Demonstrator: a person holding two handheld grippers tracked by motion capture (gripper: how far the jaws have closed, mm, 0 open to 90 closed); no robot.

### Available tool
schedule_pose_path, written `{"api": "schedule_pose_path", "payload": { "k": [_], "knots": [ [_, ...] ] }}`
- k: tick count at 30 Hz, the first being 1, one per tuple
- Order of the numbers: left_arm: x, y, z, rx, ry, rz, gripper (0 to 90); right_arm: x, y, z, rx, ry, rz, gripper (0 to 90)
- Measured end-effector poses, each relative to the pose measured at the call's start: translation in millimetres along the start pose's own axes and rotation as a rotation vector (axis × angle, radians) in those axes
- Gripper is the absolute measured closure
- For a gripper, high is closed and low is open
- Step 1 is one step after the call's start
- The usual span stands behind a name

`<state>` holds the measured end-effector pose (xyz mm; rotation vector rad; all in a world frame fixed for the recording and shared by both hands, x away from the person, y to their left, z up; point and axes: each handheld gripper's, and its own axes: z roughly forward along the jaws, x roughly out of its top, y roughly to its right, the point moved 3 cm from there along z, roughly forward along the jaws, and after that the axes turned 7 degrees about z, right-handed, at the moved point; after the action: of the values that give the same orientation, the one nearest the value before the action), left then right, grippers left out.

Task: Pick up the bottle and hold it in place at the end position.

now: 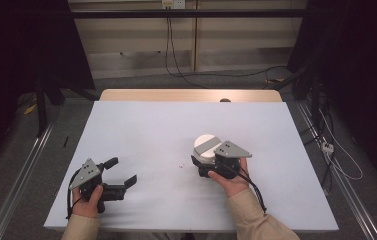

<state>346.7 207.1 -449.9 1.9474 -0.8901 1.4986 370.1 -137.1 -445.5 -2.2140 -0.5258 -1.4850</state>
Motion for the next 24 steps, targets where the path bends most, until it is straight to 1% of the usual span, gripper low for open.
{"api": "schedule_pose_path", "payload": {
  "k": [5, 6, 10, 12, 15, 16, 24],
  "knots": [
    [0.1, 0.0, -0.2, 0.006, 0.003, -0.008, 3.1, 4.2, -0.1, 5.2, 0.004, 0.002, -0.008, 18.2],
    [0.5, 0.2, 0.2, -0.001, 0.003, -0.003, 3.1, 5.4, 0.2, 7.3, 0.006, 0.003, -0.010, 18.2],
    [1.1, 0.6, -0.1, -0.005, 0.005, 0.004, 3.1, 8.2, 0.2, 11.6, 0.007, 0.001, -0.017, 18.2],
    [0.9, 0.6, 0.0, -0.001, 0.007, -0.005, 3.1, 9.8, 0.0, 13.8, 0.010, 0.000, -0.011, 18.2],
    [0.0, 0.1, 0.5, -0.002, 0.001, -0.003, 3.1, 11.1, -0.1, 15.7, 0.012, -0.002, -0.014, 18.2],
    [-0.2, 0.4, 0.7, -0.012, -0.005, 0.007, 3.1, 12.1, -0.4, 17.9, 0.014, -0.002, -0.022, 18.2],
    [0.4, -0.5, 0.2, -0.005, 0.002, 0.001, 3.1, 13.3, 0.2, 26.1, 0.020, -0.009, -0.023, 18.2]
  ]
}}
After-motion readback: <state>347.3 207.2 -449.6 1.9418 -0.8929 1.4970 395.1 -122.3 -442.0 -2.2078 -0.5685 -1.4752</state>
